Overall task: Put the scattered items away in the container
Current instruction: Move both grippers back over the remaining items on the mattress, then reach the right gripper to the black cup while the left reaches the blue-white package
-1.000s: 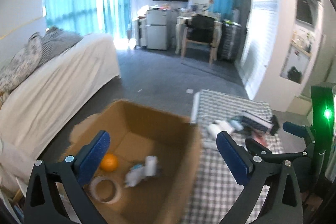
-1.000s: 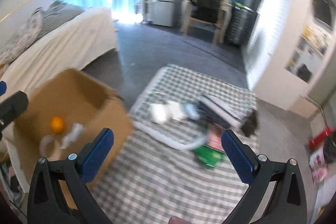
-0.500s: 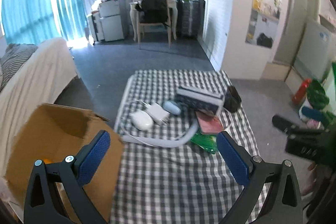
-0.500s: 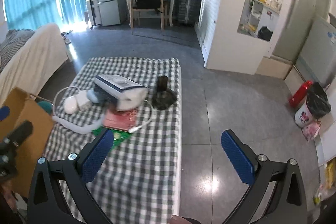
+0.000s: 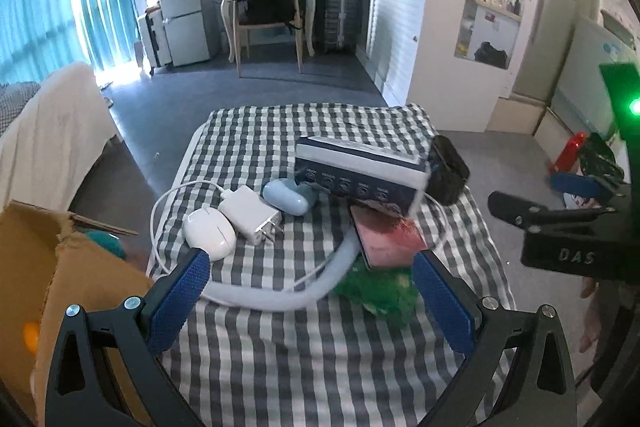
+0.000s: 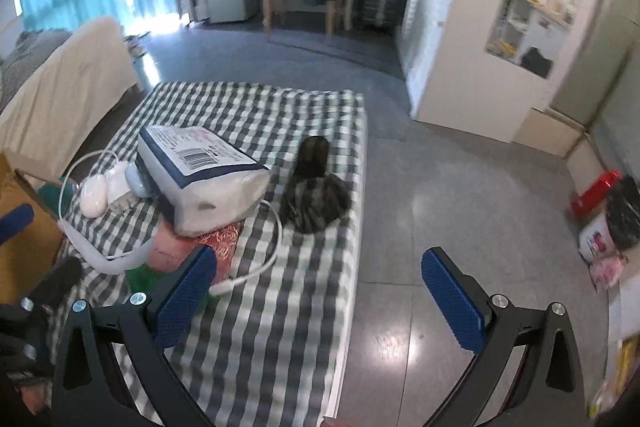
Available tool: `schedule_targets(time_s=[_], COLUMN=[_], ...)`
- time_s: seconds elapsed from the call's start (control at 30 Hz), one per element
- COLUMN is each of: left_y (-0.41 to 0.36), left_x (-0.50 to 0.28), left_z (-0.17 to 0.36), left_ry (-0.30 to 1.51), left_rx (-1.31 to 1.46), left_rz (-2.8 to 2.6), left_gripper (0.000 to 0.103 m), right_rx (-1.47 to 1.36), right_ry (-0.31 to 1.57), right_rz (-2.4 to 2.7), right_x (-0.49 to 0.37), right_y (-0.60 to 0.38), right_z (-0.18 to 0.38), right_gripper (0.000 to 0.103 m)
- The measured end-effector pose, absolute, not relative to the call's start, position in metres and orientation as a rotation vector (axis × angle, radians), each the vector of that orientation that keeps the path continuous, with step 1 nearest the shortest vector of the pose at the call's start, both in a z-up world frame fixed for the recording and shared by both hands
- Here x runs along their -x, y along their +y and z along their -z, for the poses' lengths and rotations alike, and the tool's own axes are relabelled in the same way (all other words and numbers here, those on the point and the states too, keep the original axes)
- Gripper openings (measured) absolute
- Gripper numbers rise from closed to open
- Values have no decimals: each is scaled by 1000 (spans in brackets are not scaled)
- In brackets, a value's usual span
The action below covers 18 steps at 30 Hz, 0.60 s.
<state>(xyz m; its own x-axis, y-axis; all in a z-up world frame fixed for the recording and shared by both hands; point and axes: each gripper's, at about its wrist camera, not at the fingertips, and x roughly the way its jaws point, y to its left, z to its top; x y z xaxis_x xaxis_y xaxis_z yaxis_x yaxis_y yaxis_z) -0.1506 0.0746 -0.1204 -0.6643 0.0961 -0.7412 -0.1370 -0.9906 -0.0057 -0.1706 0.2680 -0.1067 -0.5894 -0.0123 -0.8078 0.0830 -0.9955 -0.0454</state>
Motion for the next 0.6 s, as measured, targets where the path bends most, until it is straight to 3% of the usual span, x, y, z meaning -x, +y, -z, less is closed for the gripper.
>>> schedule_targets(time_s=[0.4,0.47,0.6], left_y=[72,76,83], left_x=[178,178,177], left_z=[137,138,136], left_ry=[5,14,53], left_rx=[1266,1264,1256], left_rz=[-2762,-2754,-2751], left_gripper=[103,103,103], right_rx=[-1417,-1423,-1494], right_ry=[259,236,233], right_rz=[2663,2675,2677], right_x=[222,225,234], right_y=[261,261,260], right_z=[155,158,169], right_gripper=[102,94,65])
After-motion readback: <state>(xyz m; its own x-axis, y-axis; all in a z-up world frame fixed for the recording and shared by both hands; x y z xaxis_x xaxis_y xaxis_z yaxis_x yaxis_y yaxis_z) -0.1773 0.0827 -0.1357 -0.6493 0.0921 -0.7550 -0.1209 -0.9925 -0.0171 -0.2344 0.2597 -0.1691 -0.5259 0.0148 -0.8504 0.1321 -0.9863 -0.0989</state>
